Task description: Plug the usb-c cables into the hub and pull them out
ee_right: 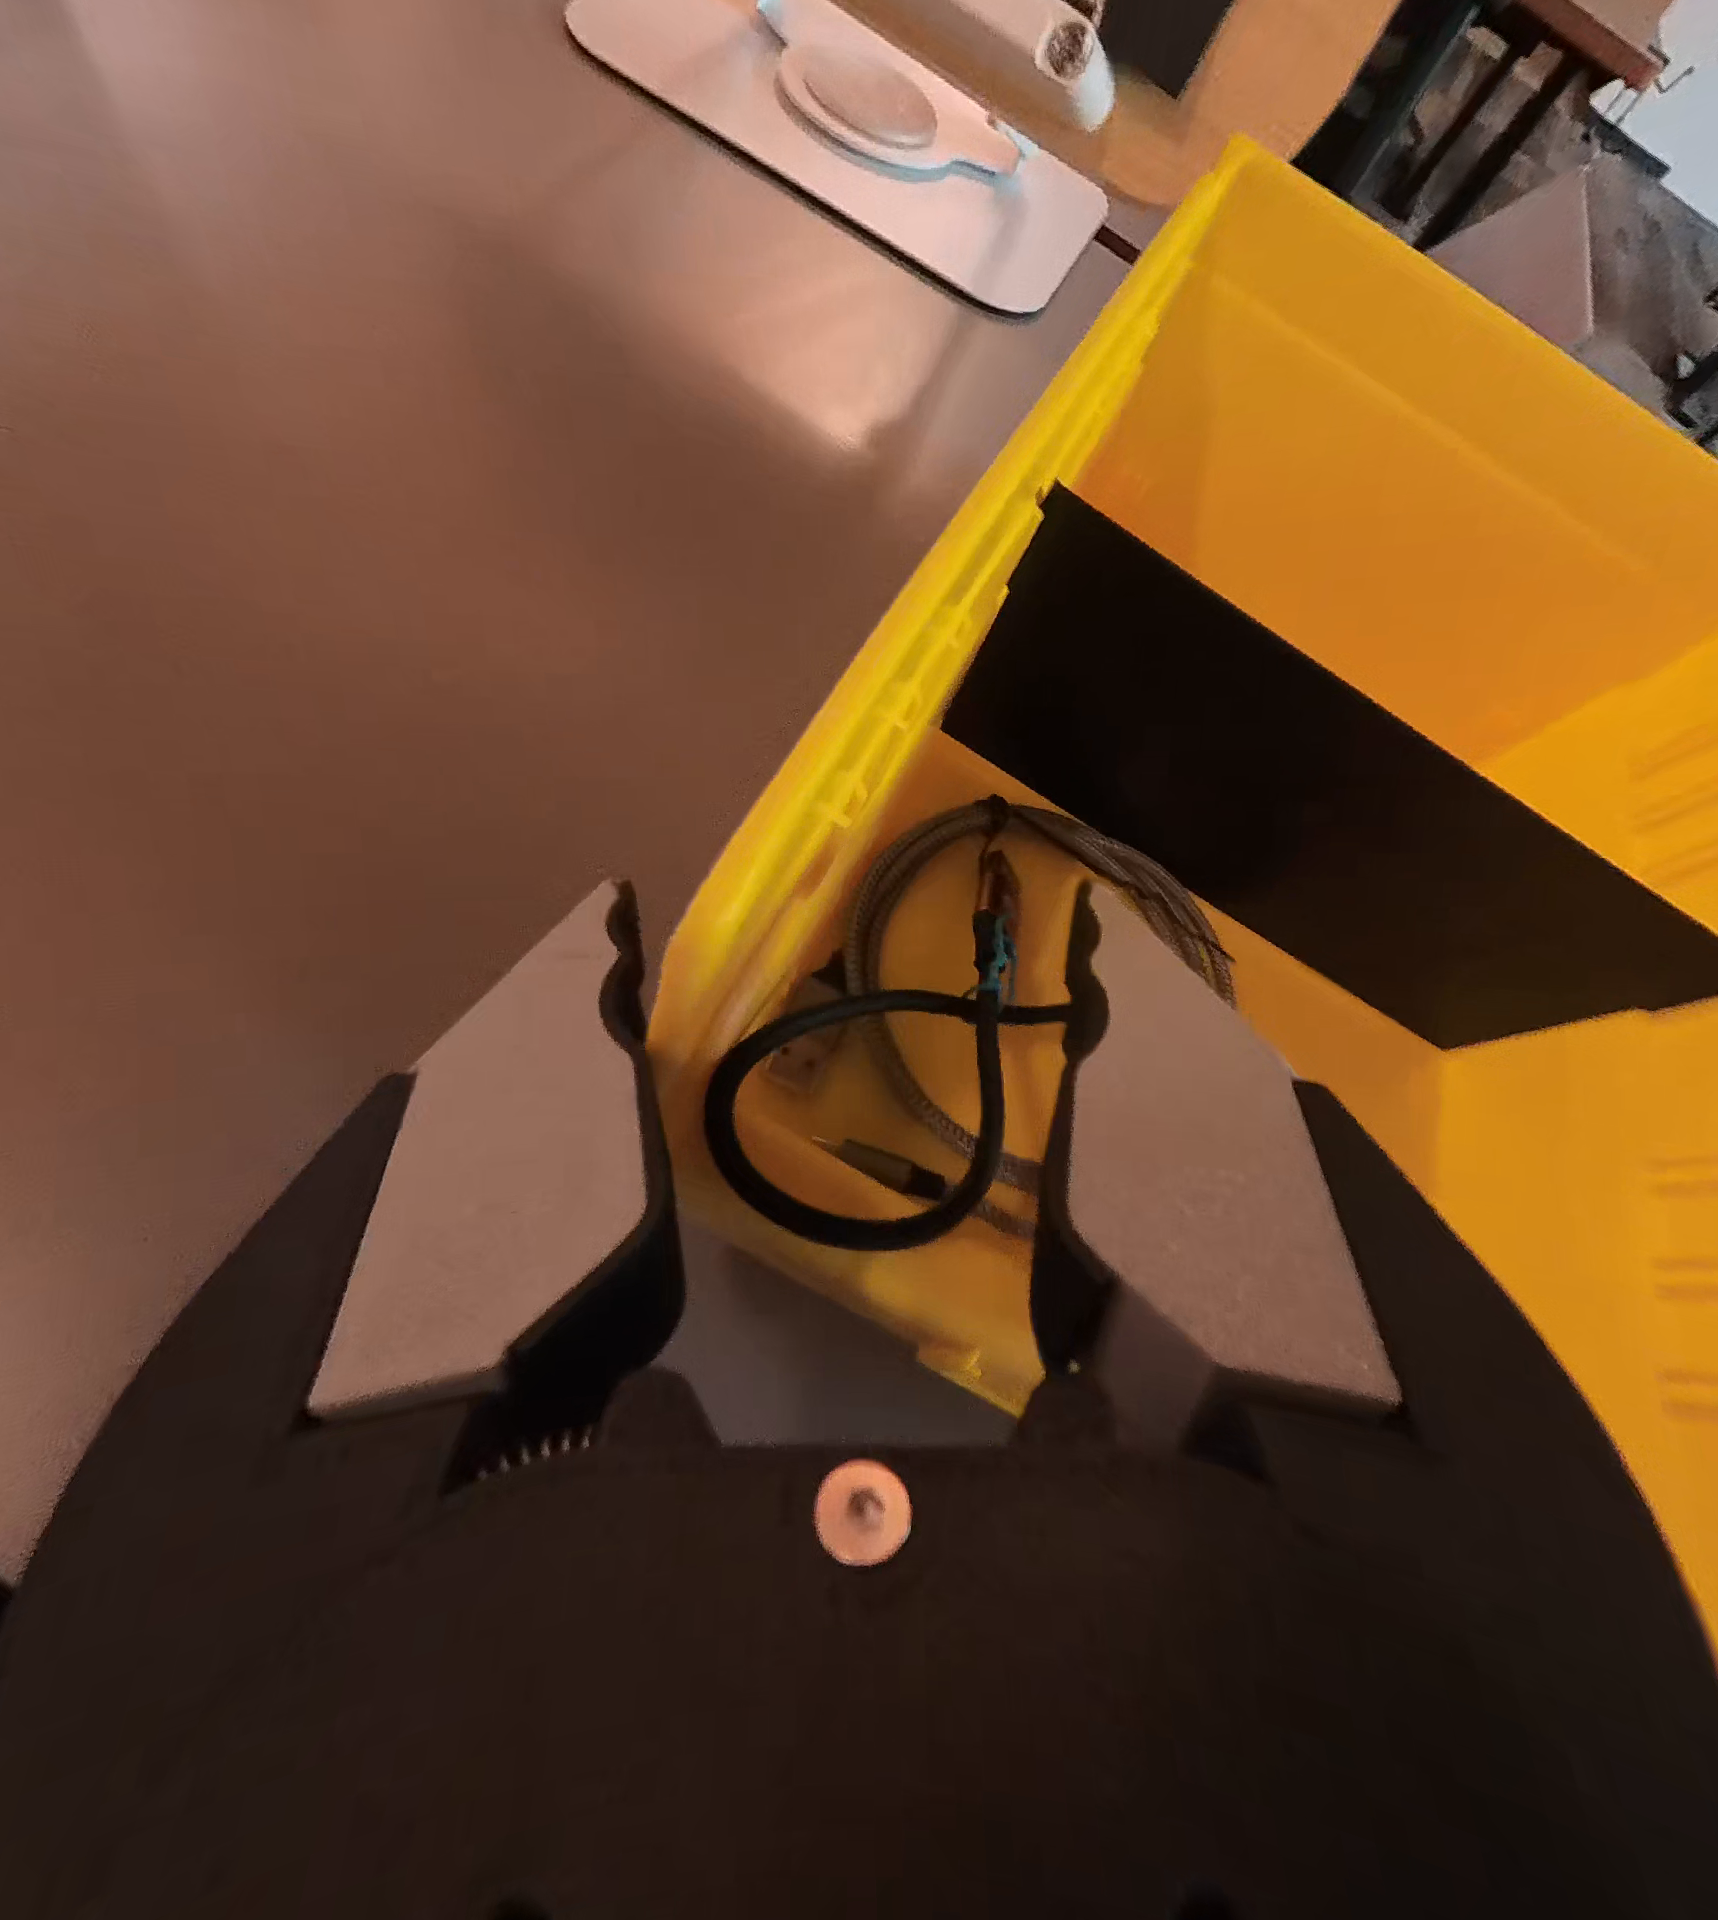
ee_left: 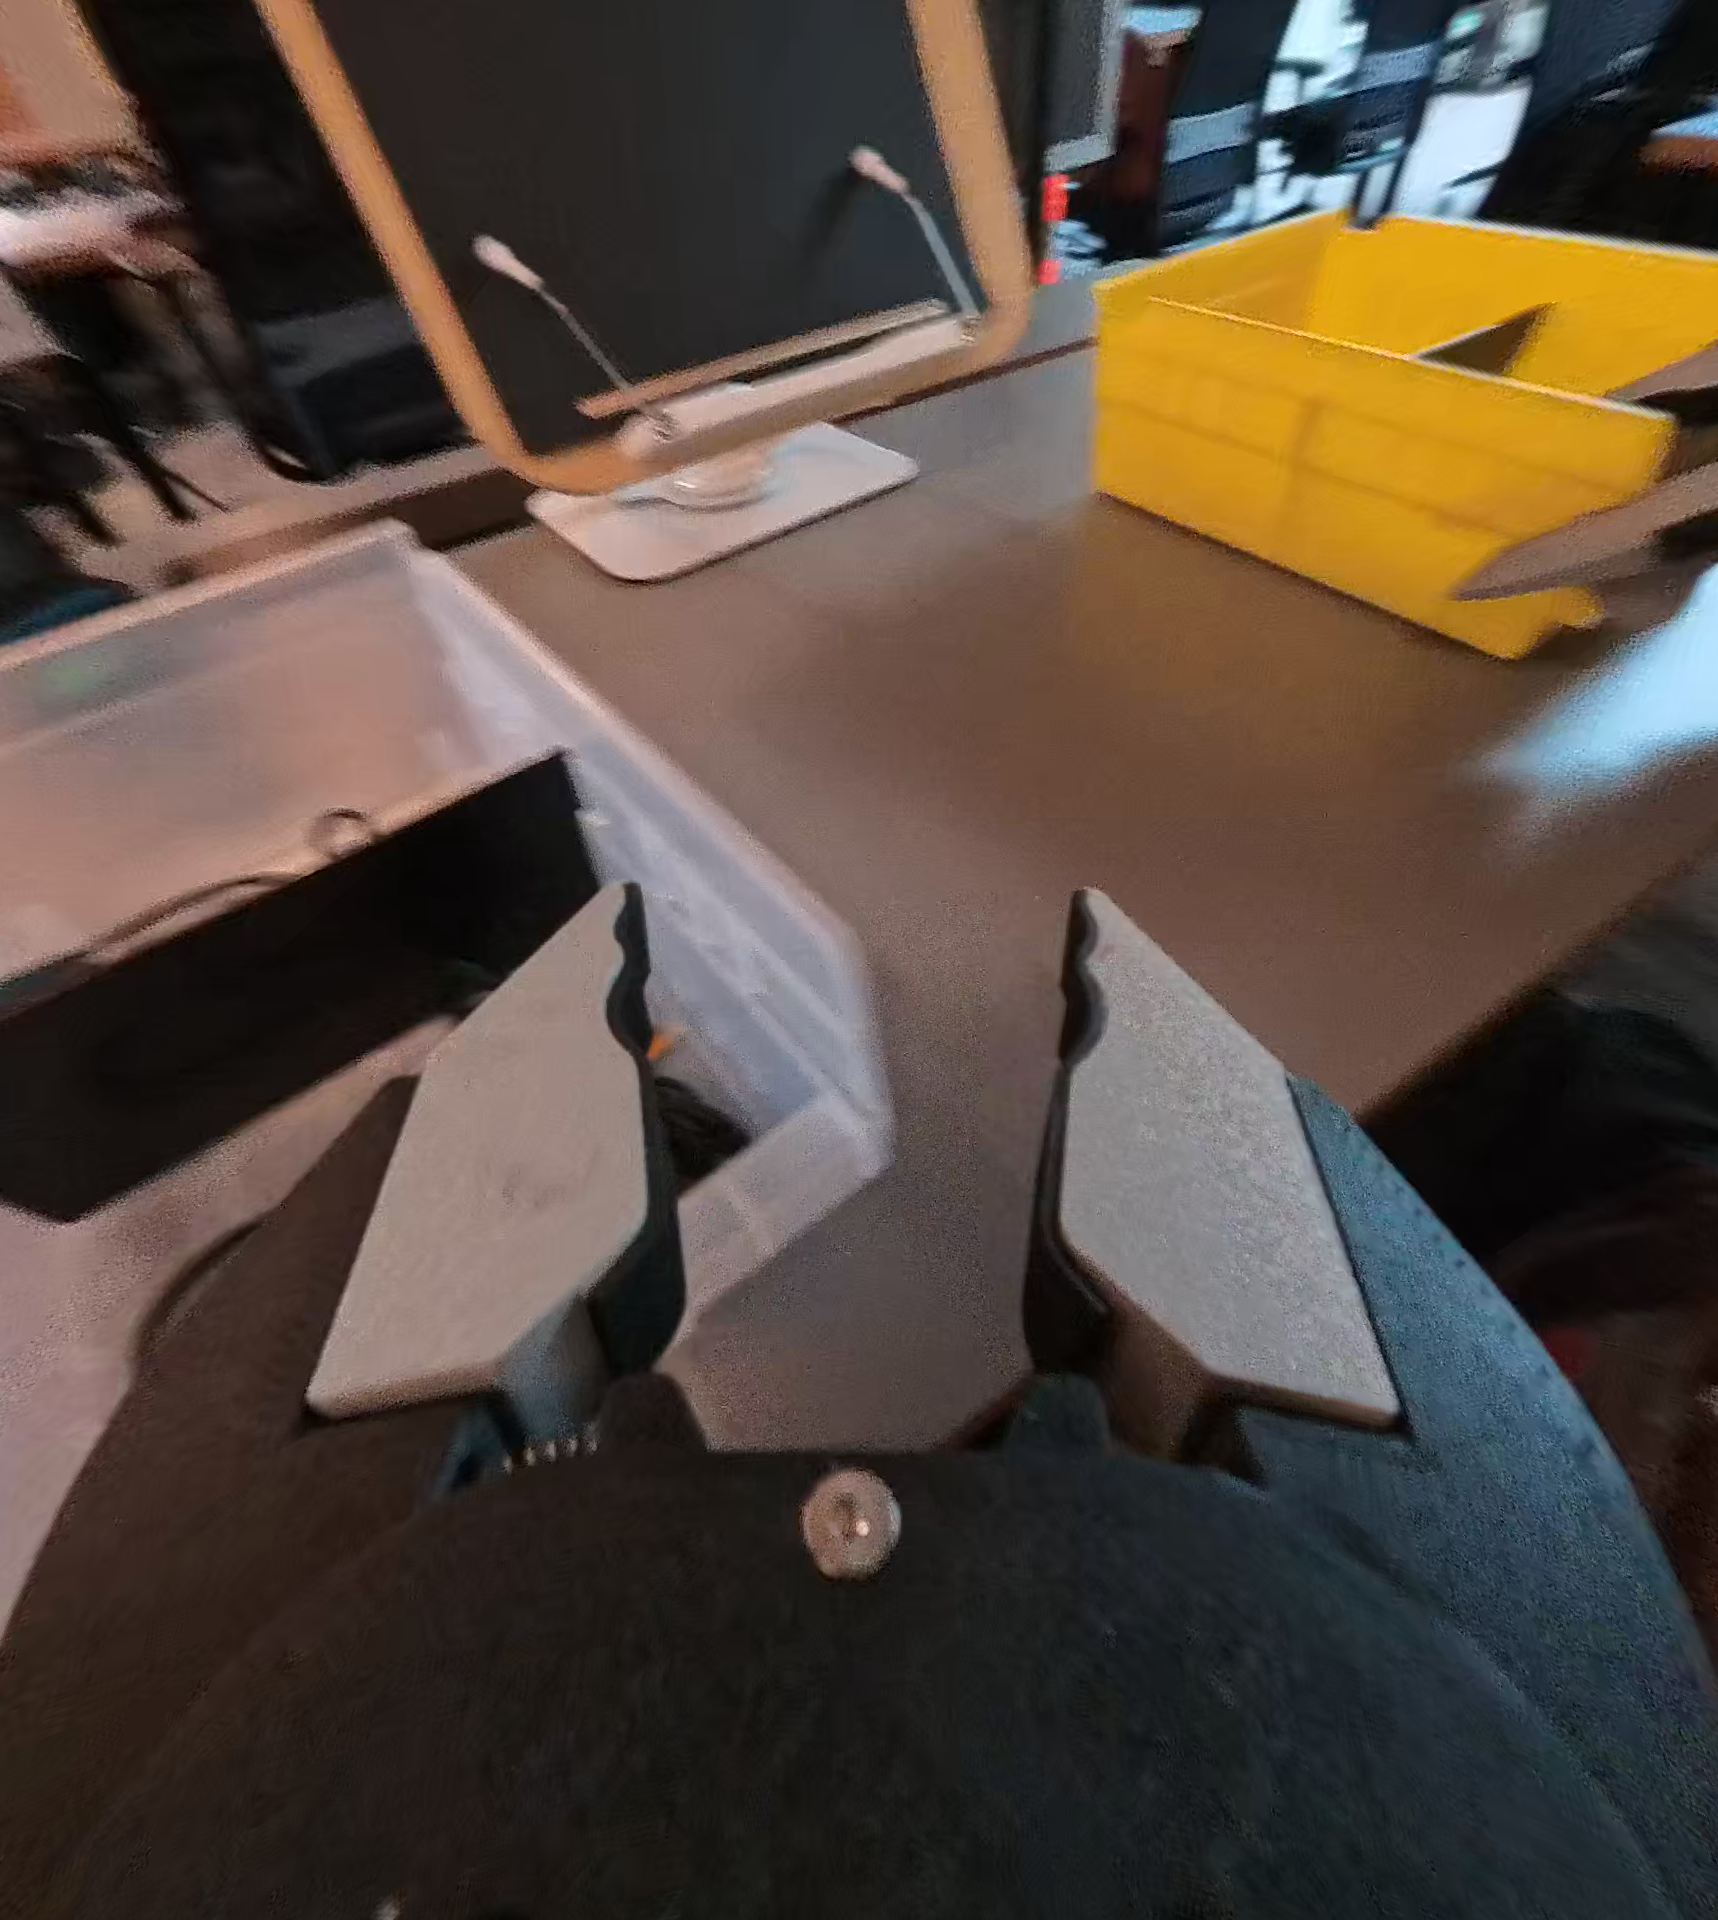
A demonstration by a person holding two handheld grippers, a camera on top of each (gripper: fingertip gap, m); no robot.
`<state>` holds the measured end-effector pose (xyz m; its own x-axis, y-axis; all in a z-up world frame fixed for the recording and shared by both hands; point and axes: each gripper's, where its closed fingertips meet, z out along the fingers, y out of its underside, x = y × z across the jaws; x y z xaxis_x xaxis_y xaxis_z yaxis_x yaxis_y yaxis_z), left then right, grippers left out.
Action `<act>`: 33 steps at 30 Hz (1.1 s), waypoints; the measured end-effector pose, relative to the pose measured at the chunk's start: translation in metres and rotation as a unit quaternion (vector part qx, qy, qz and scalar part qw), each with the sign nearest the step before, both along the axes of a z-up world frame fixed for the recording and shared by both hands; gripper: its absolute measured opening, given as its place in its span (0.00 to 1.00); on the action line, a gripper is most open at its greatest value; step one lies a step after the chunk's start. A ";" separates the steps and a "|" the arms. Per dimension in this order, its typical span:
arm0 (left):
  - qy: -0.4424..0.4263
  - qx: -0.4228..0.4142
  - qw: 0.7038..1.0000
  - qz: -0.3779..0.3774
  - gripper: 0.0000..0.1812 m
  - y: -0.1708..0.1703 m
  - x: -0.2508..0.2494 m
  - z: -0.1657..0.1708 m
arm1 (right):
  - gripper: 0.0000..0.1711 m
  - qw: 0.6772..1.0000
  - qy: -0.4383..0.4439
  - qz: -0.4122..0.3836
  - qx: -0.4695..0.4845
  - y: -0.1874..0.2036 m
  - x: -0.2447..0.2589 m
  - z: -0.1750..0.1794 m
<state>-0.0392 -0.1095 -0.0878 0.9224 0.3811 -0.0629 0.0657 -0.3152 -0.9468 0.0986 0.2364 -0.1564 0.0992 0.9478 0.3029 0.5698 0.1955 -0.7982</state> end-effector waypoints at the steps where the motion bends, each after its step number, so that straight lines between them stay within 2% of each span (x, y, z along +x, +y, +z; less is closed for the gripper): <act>1: -0.016 -0.008 1.000 -0.020 0.45 0.006 0.010 -0.009 | 0.42 1.000 -0.006 -0.006 0.010 0.002 0.005 0.000; 2: -0.016 -0.024 0.999 -0.024 0.47 0.011 0.014 -0.020 | 0.36 1.000 -0.011 -0.010 0.018 0.003 0.010 0.000; 4: 0.027 -0.047 0.998 0.022 0.44 0.018 -0.003 -0.036 | 0.19 0.999 -0.013 -0.017 0.039 0.005 0.020 0.002; 7: 0.082 -0.052 0.991 0.091 0.27 0.026 -0.040 -0.046 | 0.04 0.995 -0.016 -0.041 0.086 0.014 0.031 0.005; 8: 0.087 -0.050 0.992 0.075 0.22 0.029 -0.042 -0.048 | 0.04 0.994 -0.020 -0.049 0.092 0.017 0.035 0.004; 10: 0.046 -0.049 0.994 0.081 0.18 0.021 -0.045 -0.046 | 0.04 0.995 -0.015 -0.055 0.078 0.018 0.041 0.004; 15: 0.055 -0.040 0.982 0.178 0.02 -0.030 -0.081 -0.042 | 0.02 0.999 -0.014 -0.042 0.025 0.017 0.028 0.002; 18: 0.027 -0.022 0.983 0.178 0.02 -0.026 -0.083 -0.041 | 0.08 0.999 -0.029 -0.027 0.017 0.012 0.002 0.002; 22: 0.070 -0.044 0.977 0.199 0.02 -0.019 -0.102 -0.041 | 0.08 0.996 -0.052 -0.053 0.051 0.018 -0.016 -0.001; 23: 0.089 -0.059 0.971 0.213 0.02 -0.024 -0.110 -0.041 | 0.08 0.995 -0.053 -0.062 0.062 0.023 -0.017 -0.001; 26: 0.061 -0.035 0.974 0.216 0.01 -0.031 -0.120 -0.041 | 0.03 0.994 -0.045 -0.081 0.066 0.035 -0.008 -0.001; 29: 0.070 -0.035 0.970 0.229 0.02 -0.039 -0.124 -0.040 | 0.01 0.997 -0.030 -0.070 0.027 0.035 0.003 -0.002; 33: 0.057 -0.033 0.969 0.239 0.01 -0.041 -0.125 -0.041 | 0.02 0.996 -0.037 -0.076 0.025 0.035 0.018 -0.002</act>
